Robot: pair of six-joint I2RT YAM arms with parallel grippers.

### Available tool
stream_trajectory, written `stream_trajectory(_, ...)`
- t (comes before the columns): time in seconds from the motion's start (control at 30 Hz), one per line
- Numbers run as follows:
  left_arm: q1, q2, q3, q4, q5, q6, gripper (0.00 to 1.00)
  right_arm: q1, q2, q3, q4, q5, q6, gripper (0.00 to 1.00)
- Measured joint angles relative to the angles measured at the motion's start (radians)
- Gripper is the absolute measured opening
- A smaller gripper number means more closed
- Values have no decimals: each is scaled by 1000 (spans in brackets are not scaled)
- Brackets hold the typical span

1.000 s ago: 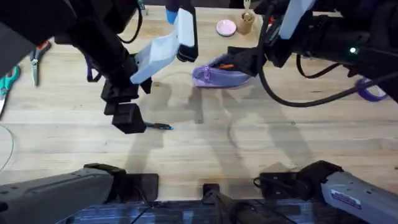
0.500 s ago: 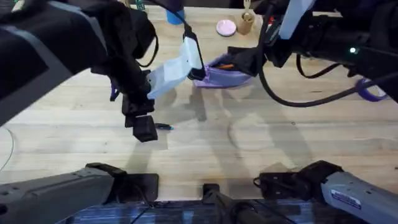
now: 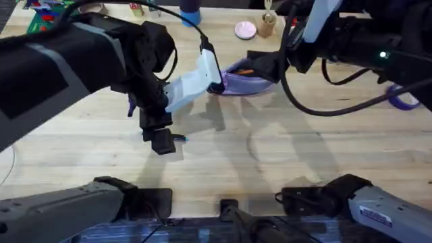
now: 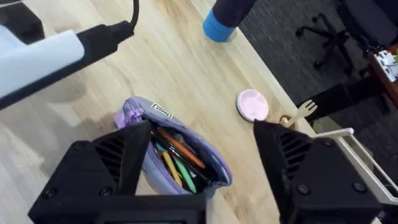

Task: Unzip the bag, pick up the pens from the table one at a time and place them inside, then zip the bag closed.

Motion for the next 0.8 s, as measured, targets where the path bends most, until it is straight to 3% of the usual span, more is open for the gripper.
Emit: stream_trajectory(0.8, 0, 0, 0, -2, -30, 17, 993, 0, 0, 0, 0, 0, 0, 996)
